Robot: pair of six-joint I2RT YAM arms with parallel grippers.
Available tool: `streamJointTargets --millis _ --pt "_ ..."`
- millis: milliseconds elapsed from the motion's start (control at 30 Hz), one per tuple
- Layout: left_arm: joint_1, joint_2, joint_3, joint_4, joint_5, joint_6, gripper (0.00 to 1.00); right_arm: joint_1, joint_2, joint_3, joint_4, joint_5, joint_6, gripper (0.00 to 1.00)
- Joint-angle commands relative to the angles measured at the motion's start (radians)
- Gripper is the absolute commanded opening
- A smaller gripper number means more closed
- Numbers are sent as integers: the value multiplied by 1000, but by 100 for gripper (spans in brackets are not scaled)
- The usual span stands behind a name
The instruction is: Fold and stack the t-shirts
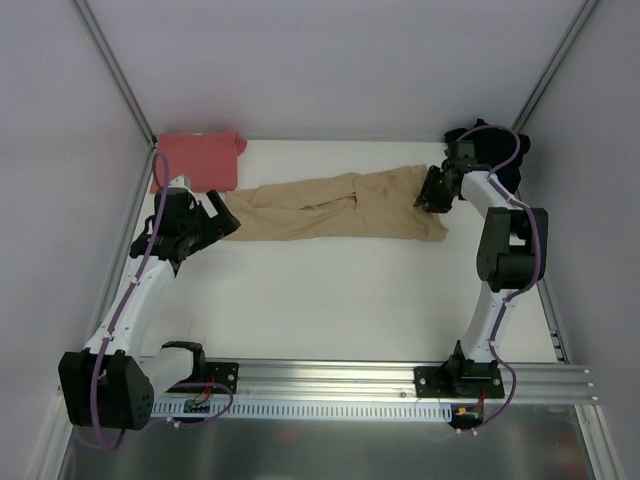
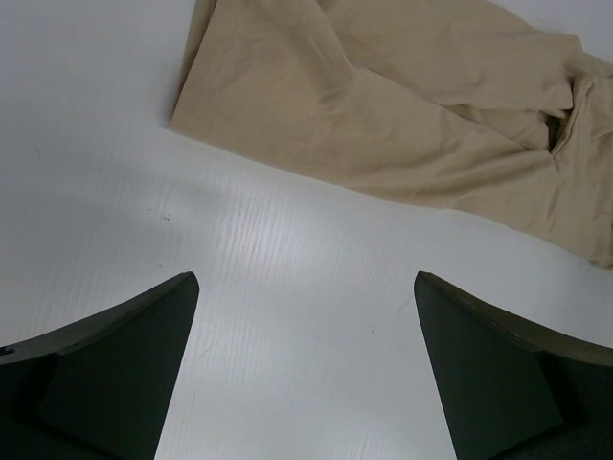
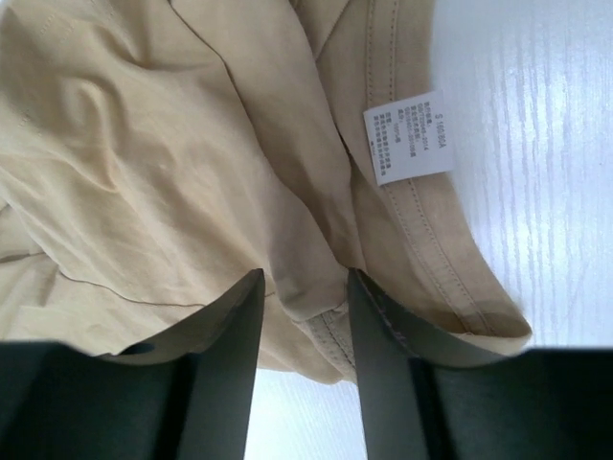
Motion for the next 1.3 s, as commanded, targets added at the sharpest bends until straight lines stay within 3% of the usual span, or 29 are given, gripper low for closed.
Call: streamJointTargets --millis 0,267,333,367,400,1233,1267 --pt "-9 -24 15 -11 15 20 99 -12 -64 -10 -35 30 -11 45" --pt "-9 -30 -1 -7 16 17 99 -16 -80 -30 -42 22 -19 47" --pt "-9 -33 -2 -7 15 19 99 -15 -84 -44 -35 16 -17 32" --pt "-9 -33 -2 -7 15 19 99 -16 -84 -44 -35 10 -19 20" --pt "-9 -33 -2 -7 13 20 99 -16 -84 -49 -33 10 -19 1" --pt "-9 -36 -11 -7 16 22 99 -87 -203 -164 -27 234 -22 1" --pt "-9 -34 -10 -7 18 22 99 -87 -198 -162 -27 238 -22 32"
